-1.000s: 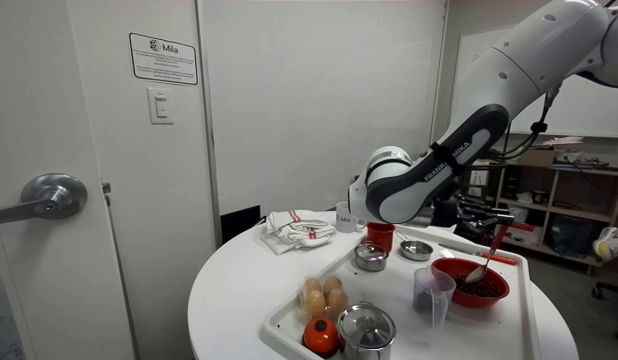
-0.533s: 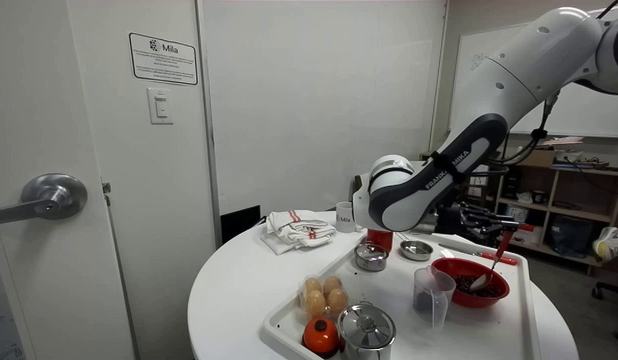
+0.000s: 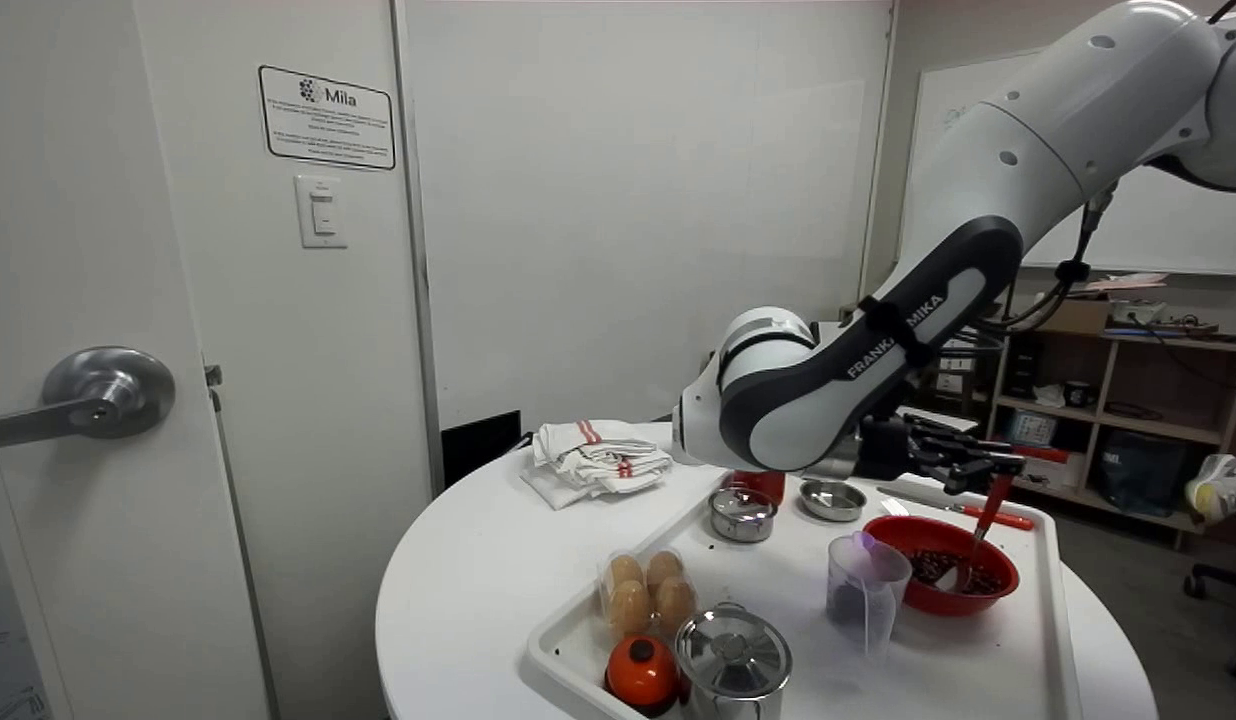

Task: Use the spoon to mix the contents of the bowl and then put it back

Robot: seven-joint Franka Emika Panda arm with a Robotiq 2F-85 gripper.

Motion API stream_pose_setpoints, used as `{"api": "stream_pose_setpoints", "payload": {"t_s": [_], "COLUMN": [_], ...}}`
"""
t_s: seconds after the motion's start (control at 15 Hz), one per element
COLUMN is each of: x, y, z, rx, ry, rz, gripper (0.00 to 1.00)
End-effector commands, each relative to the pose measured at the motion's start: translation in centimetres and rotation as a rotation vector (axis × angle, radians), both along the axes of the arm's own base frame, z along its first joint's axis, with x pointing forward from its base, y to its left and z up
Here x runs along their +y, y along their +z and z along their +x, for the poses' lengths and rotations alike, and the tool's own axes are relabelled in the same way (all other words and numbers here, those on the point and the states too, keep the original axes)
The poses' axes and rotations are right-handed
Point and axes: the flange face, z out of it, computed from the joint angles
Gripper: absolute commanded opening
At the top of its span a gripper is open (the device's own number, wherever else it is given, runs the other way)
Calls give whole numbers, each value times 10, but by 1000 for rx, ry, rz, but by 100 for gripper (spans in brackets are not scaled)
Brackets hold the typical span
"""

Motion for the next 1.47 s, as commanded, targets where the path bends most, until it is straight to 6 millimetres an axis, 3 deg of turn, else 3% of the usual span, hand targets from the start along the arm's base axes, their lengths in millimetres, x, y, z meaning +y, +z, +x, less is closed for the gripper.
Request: {"api": "stream_pose_setpoints", "payload": {"t_s": [0.0,0.4,0.87,1.13,1.4], "x": [4,-39,-86,-81,-51], "y": [8,18,-4,-6,-1], "z": [21,48,37,28,26], "rx": [-37,-119,-82,-64,-54], "ry": [-4,-68,-152,-157,-112], "rz": [-25,-98,-118,-75,-14], "gripper": [9,9,9,9,9]}}
